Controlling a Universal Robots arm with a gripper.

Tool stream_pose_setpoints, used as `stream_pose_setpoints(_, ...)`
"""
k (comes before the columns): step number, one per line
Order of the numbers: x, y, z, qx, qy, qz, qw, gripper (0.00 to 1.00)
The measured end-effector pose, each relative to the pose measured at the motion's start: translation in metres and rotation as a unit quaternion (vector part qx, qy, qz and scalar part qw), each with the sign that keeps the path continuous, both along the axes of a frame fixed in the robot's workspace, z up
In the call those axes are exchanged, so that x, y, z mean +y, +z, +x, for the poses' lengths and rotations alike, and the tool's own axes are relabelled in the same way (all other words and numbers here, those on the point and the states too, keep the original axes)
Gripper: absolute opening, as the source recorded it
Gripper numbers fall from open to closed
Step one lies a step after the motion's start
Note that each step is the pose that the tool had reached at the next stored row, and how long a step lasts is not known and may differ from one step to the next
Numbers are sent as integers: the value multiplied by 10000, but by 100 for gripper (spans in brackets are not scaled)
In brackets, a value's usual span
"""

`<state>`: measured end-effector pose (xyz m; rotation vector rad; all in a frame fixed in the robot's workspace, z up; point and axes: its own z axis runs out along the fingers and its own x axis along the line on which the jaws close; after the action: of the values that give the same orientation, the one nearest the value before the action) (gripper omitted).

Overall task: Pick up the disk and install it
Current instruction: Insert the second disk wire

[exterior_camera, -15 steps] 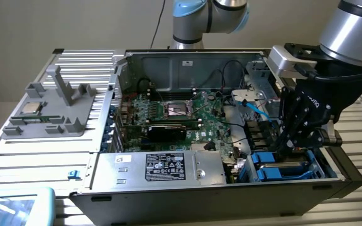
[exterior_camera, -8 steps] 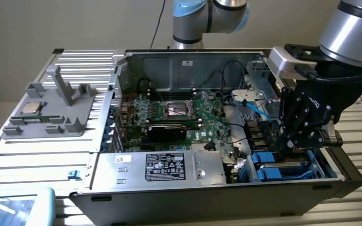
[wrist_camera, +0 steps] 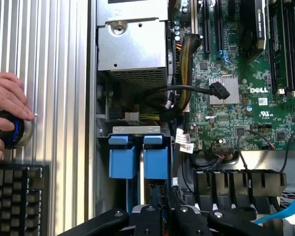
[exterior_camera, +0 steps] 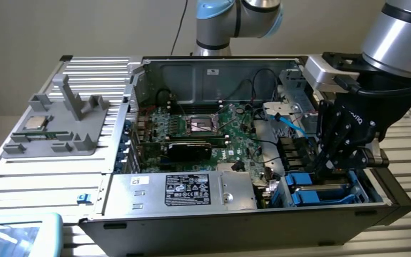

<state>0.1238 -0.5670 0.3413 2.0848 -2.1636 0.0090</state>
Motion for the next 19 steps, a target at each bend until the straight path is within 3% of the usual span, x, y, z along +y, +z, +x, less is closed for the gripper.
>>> stream_pose_setpoints(19,11,-44,0,-12,47,-1,10000,16)
